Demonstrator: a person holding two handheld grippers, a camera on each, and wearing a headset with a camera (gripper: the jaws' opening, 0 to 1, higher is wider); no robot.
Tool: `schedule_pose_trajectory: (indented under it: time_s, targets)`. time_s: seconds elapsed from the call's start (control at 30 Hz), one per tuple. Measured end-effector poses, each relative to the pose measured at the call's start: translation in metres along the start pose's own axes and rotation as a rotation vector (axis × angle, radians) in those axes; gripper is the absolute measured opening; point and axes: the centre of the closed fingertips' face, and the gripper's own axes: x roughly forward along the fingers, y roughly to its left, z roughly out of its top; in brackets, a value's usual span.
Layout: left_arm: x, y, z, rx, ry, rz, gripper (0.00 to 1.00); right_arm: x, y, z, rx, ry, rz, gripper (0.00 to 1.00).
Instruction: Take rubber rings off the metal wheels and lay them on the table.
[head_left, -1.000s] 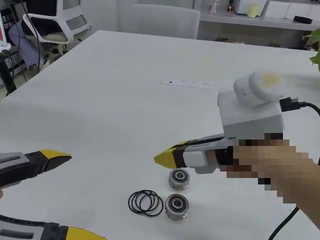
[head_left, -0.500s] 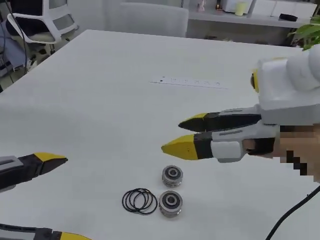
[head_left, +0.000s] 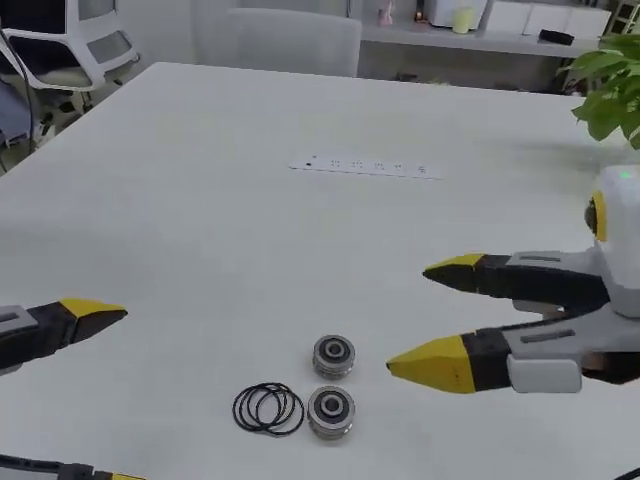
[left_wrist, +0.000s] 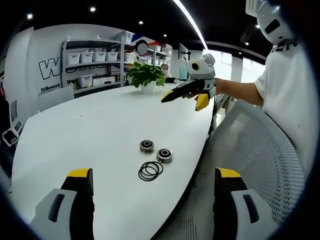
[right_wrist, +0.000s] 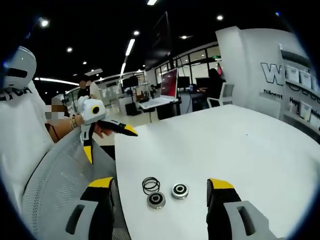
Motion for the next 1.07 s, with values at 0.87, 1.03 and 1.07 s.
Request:
schedule_pose_trajectory:
  time_s: [0.87, 1.03, 1.07]
  targets:
    - [0.001, 0.002, -0.012, -0.044, 0.022, 0.005, 0.99, -0.019, 0.008, -0.092, 0.156, 0.125, -0.076, 0.97]
    - [0.001, 0.002, -0.015, -0.048, 0.036, 0.004, 0.99, -0.019, 0.006, -0.103, 0.162, 0.157, -0.093, 0.96]
    - [0.001, 0.002, -0.016, -0.049, 0.039, 0.002, 0.99, -0.019, 0.006, -0.104, 0.163, 0.160, -0.094, 0.96]
